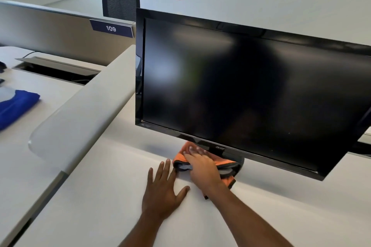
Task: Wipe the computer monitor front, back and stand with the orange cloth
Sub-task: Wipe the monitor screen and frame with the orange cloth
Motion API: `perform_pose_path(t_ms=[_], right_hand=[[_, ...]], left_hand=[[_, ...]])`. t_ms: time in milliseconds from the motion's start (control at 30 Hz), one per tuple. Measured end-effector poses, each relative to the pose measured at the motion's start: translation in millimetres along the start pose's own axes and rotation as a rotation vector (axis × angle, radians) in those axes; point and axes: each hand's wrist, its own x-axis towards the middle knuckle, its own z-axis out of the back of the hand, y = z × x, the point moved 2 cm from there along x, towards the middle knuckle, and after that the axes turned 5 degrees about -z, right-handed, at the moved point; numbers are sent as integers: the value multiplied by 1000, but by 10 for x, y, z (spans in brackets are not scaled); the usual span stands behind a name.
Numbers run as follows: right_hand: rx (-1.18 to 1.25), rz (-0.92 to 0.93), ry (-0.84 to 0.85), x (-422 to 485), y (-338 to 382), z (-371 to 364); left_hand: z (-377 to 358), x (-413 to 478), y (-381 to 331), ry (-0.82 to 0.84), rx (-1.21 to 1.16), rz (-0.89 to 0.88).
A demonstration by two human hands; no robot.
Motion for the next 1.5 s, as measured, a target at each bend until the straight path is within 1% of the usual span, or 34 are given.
perform_pose_path(t_ms=[67, 133, 200, 267, 333, 500, 567, 633, 700, 800, 900, 1167, 1300, 1400, 1500], right_hand=[[13, -5, 12, -116, -141, -1], [6, -71, -10, -299, -408, 16], [-67, -171, -17, -515, -738, 59], [-146, -251, 11, -701, -992, 66], [-180, -270, 31, -764, -1085, 26], [-155, -195, -51, -564, -814, -93], [-149, -129, -59, -414, -580, -80], [-52, -35, -69, -244, -318, -43], [-6, 29, -28, -110, -102, -20], [7, 32, 3, -53, -43, 2], [12, 17, 70, -183, -252, -6], [2, -266, 52, -724, -1004, 60], [-6, -383, -10, -763, -884, 17], [3, -348, -56, -663, -603, -21], [-38, -246, -38, -496, -382, -27]], left_hand=[[0, -12, 11, 1, -12, 1], [0, -18, 22, 6, -27, 3], [2, -20, 30, 14, -30, 2], [1, -17, 23, 17, -29, 5], [-3, -12, 13, 23, -35, 9], [-3, -8, 0, 21, -24, 9], [-6, -10, -4, 11, -19, 7], [-5, -15, -11, 7, -21, 8], [2, -16, -15, 7, -26, 16], [29, -5, -5, 5, -28, 20], [21, -14, 0, 13, -26, 20], [18, -26, -5, 11, -2, 31], [2, -7, -12, 34, -3, 35], [-5, -14, -8, 42, -4, 31], [-13, -12, -1, 35, -7, 30]])
